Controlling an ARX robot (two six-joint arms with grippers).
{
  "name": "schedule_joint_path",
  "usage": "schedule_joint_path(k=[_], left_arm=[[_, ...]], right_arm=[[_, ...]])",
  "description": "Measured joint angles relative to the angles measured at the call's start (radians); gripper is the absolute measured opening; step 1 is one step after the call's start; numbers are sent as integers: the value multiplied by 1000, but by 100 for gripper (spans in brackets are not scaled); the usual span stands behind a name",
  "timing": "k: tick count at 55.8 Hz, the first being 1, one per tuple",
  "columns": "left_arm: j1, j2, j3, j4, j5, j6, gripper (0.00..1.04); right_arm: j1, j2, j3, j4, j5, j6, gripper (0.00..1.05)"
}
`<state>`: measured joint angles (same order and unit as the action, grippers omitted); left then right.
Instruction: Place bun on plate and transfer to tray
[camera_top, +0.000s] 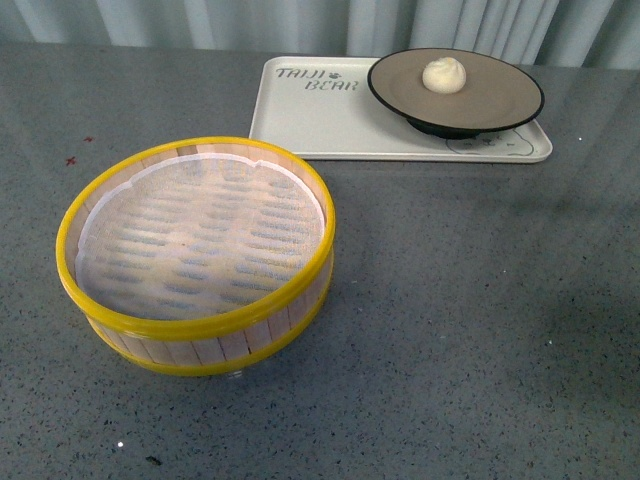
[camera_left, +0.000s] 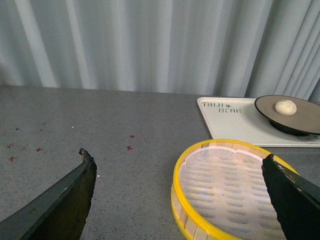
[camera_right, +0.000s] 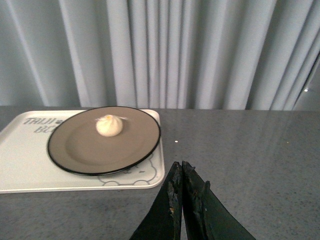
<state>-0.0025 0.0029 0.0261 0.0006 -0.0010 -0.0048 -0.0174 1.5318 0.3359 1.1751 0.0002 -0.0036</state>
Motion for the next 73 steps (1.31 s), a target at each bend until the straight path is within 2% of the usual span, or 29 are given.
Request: schedule_joint_path(k=[12,32,73], left_arm=[[0,0,0,0,0,0,98],[0,0,0,0,0,0,98],[0,0,0,0,0,0,98]], right_arm=[[16,-184,-135,-45,-1,0,2],[16,-529,-276,-251,-1,0,2],[16,-1064,-331,-711,-1,0,2]])
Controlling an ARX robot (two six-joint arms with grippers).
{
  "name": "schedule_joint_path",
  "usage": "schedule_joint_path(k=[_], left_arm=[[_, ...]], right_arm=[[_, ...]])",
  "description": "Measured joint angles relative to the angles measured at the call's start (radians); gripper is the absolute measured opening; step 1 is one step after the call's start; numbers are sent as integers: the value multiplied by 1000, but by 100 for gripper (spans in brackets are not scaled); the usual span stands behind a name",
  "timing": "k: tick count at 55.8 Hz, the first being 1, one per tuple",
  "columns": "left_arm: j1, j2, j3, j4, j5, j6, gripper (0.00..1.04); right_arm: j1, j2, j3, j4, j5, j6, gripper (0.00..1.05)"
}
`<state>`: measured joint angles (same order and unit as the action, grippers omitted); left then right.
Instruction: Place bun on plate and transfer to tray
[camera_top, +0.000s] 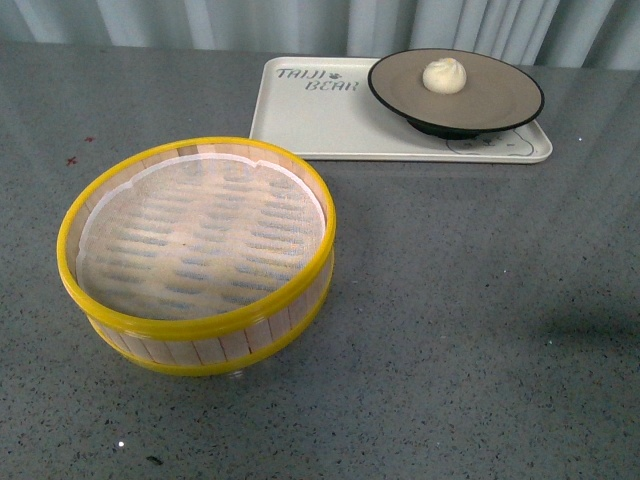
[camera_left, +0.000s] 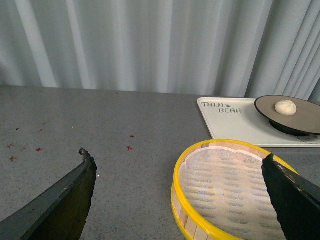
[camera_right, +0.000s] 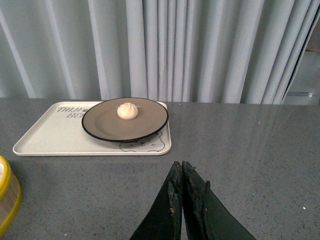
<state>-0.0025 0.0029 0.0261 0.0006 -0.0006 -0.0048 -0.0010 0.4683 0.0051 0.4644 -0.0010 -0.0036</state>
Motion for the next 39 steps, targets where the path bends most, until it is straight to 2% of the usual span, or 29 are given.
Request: schedule_joint_path(k=[39], left_arm=[[0,0,0,0,0,0,98]], right_arm=[[0,-257,0,-250,0,0,2]])
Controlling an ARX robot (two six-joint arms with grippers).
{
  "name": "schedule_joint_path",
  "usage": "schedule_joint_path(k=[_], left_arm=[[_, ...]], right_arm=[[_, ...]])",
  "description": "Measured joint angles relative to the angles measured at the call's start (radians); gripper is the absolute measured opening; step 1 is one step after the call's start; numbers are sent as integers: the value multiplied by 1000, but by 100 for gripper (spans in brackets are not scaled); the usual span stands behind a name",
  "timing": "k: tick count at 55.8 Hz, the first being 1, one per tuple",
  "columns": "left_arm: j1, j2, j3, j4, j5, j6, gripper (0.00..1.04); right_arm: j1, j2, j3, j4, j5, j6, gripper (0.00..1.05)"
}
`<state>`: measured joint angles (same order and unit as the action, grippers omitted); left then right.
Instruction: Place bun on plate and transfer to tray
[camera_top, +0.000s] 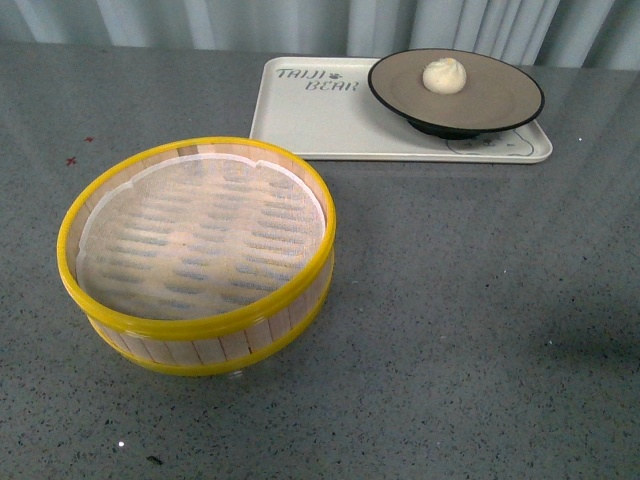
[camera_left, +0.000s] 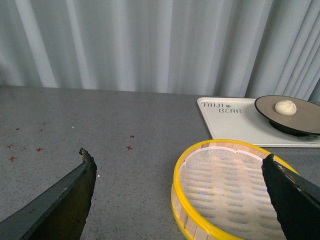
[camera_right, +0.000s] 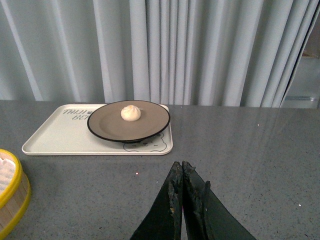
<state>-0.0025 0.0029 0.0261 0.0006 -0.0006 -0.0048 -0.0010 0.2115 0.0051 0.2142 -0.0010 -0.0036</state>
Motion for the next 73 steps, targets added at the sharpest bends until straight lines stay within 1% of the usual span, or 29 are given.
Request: schedule_joint_path(k=[9,11,14,22,26,28,31,33,34,37,39,42,46,53,56,73], left_arm=[[0,0,0,0,0,0,98],[0,0,0,0,0,0,98],[0,0,0,0,-1,0,98],[0,0,0,0,0,0,98],[0,0,0,0,0,0,98],[0,0,0,0,0,0,98],[0,0,0,0,0,0,98],[0,0,0,0,0,0,98],[0,0,0,0,0,0,98],[0,0,0,0,0,0,98],[0,0,0,0,0,0,98],[0,0,0,0,0,0,98],[0,0,0,0,0,0,98],[0,0,0,0,0,0,98],[0,0,0,0,0,0,98],[0,0,0,0,0,0,98]], right_arm=[[0,-43,0,-43,0,0,2],[0,-108,1,-133,0,0,2],[0,-169,0,-203,0,0,2],[0,-206,0,-212,0,0,2],[0,-206,0,-213,0,0,12],[0,-206,0,-213,0,0,19],[0,-206,0,-213,-1,0,26],[0,-206,0,-213,-1,0,34],[0,-206,0,-213,0,0,35],[0,-206,0,-213,0,0,47],[0,-206,0,-213,0,0,51],[0,-206,0,-213,0,0,62],[0,-207,0,-213,-1,0,72],[0,-207,0,-213,0,0,98],[0,-207,0,-213,0,0,95],[0,-207,0,-213,-1,0,96]])
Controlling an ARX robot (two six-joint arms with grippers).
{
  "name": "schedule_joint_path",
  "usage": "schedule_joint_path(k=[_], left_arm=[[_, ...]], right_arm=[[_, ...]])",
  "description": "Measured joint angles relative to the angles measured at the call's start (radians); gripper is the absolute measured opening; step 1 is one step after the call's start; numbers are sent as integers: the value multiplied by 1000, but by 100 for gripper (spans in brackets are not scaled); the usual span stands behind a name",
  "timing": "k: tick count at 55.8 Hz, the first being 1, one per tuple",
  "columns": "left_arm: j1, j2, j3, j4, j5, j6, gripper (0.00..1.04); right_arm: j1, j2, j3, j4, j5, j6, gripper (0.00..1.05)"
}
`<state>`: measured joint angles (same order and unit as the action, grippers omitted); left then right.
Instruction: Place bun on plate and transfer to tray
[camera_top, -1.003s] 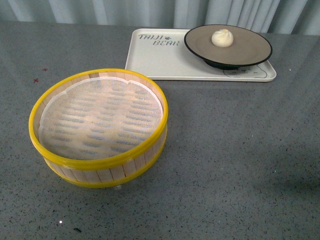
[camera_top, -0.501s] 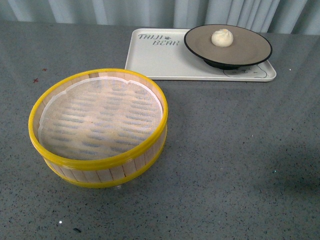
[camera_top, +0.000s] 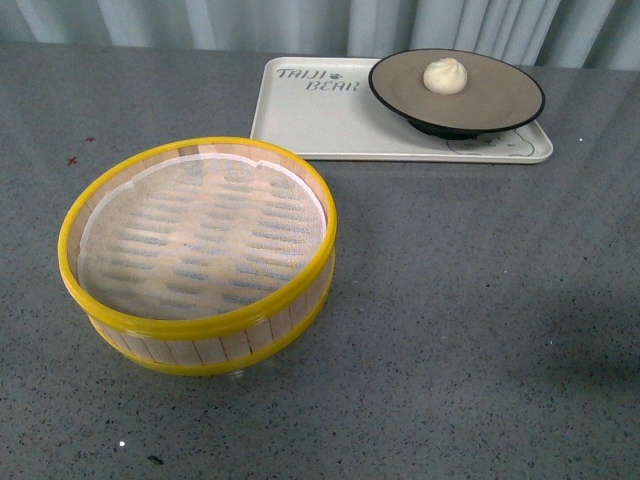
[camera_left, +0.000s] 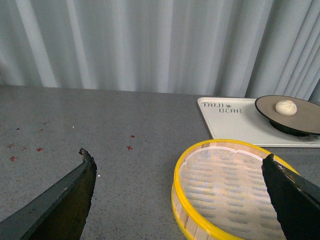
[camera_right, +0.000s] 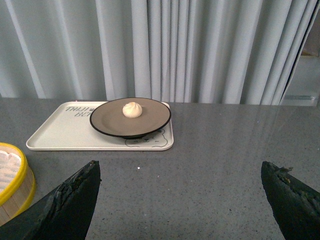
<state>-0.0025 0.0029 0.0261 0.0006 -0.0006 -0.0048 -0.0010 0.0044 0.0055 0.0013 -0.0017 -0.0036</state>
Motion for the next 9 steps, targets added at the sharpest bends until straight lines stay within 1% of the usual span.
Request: schedule_joint_path(k=[9], left_arm=[[0,0,0,0,0,0,98]], right_arm=[[0,0,0,0,0,0,96]])
